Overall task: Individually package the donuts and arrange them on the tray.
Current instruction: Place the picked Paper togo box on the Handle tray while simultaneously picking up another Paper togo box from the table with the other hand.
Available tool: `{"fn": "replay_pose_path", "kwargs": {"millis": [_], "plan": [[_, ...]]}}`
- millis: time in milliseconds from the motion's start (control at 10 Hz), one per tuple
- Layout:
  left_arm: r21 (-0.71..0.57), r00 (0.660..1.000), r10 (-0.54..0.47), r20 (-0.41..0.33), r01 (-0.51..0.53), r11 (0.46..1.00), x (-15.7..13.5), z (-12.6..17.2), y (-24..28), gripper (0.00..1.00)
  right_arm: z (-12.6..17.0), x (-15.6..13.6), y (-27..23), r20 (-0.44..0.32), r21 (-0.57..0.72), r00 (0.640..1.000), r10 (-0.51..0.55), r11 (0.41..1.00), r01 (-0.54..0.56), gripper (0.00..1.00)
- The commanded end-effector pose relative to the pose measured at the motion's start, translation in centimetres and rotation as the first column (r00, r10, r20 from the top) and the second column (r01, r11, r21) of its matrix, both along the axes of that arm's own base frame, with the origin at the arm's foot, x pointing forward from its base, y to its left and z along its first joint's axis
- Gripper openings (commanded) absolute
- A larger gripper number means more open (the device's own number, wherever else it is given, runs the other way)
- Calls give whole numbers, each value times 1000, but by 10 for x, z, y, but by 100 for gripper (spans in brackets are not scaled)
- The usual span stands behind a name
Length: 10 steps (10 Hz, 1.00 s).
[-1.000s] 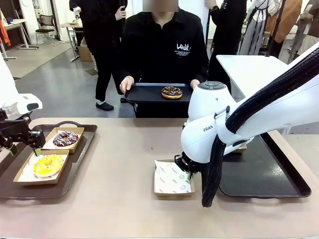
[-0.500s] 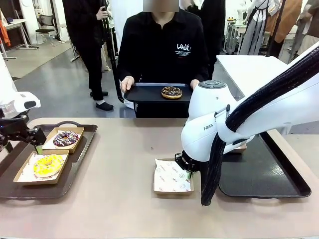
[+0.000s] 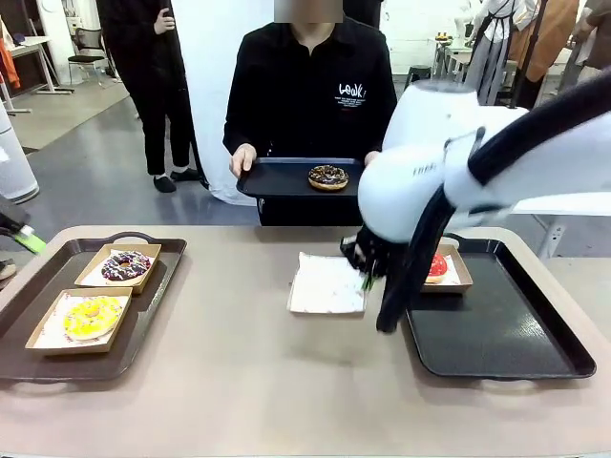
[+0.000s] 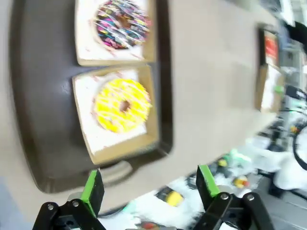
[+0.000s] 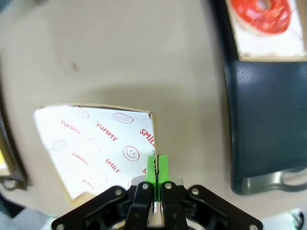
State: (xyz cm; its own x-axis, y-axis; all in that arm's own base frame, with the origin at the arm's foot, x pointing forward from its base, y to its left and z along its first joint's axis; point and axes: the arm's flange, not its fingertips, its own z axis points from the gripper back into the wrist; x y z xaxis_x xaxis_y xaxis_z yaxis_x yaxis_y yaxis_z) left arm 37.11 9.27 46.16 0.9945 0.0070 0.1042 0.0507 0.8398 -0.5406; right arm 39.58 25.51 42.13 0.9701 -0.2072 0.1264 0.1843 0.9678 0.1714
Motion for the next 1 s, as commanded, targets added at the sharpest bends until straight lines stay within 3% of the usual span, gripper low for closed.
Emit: {"fn": "replay_pose_path", "kwargs": {"millis": [0, 200, 400, 900], "plan": [[-216, 997, -15, -69, -1, 976, 7, 12, 51, 100, 31, 24, -1, -19, 18, 1000, -20, 1000, 20, 0], [-387, 999, -26, -46, 6, 922, 3, 13, 95, 100, 61, 47, 17, -34, -46, 999, -12, 999, 11, 0], [-473, 995, -30, -91, -17, 881, 4, 0, 119, 100, 81, 78, 33, -105, -140, 993, 52, 988, -66, 0], [-562, 993, 25, -114, -85, 822, 5, -22, 138, 100, 89, 141, 45, -154, -171, 988, 14, 984, -41, 0]]}}
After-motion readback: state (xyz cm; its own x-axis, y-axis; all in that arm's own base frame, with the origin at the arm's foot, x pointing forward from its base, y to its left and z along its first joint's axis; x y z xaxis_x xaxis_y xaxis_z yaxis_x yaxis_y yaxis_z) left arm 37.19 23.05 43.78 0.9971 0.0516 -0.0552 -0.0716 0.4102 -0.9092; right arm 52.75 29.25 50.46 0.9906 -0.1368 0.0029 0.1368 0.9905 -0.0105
